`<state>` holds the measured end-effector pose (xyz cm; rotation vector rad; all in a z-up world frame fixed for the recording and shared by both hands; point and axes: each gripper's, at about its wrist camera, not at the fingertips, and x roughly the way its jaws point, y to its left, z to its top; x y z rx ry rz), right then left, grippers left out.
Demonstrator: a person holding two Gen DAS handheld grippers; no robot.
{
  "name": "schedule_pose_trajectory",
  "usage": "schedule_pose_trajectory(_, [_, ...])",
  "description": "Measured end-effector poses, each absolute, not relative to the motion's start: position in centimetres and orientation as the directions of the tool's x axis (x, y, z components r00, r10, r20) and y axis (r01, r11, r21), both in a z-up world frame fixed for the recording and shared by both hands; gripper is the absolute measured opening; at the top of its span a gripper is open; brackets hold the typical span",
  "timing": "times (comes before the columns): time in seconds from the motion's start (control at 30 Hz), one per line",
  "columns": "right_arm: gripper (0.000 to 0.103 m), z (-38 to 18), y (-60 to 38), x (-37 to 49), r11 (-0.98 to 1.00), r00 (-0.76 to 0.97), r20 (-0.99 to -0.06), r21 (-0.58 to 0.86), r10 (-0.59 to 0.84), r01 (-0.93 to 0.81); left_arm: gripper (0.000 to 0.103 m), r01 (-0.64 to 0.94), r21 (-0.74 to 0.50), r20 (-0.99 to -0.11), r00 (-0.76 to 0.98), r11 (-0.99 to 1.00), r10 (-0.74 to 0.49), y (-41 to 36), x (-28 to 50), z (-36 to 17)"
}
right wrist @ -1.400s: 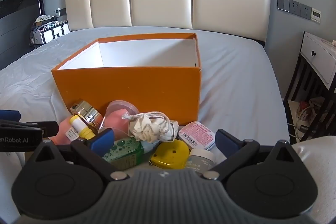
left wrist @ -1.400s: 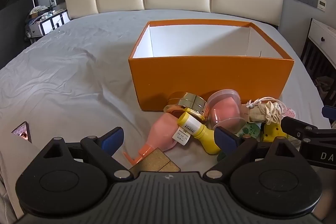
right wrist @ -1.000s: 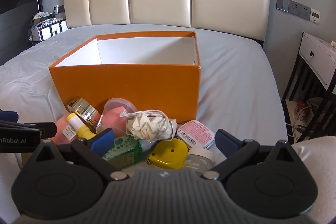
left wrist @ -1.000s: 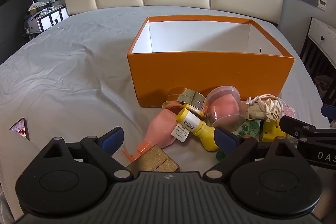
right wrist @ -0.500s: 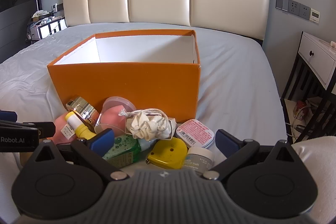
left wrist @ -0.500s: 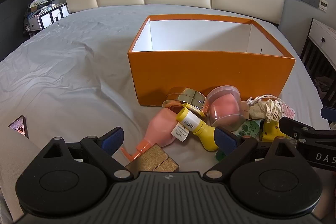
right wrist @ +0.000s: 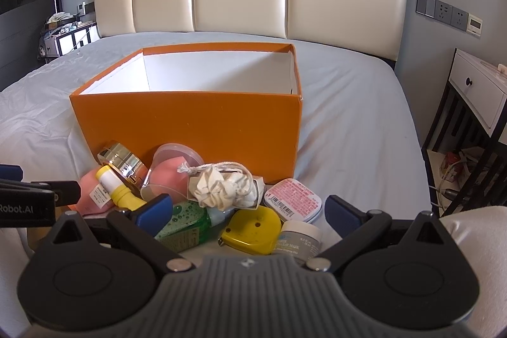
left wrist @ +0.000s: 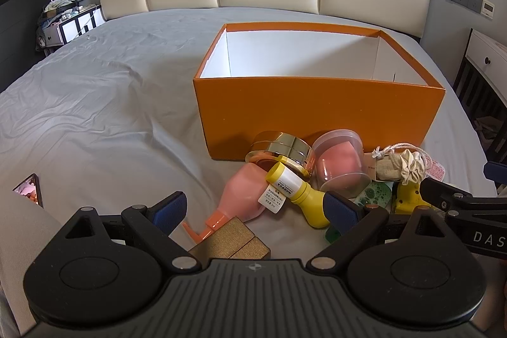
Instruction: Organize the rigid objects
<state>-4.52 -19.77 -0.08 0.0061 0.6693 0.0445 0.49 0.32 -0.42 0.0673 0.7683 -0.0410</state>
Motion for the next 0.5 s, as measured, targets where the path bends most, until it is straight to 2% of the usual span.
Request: schedule_pose_trajectory(0.5, [0.100,-0.16,-19.74,-4.52,0.999,0.783,-0.621,0.016,0.041,-0.039,0.103,0.056,0.040,-0.694,0.720,0.998,-0.013,0.38,0.44,-0.31])
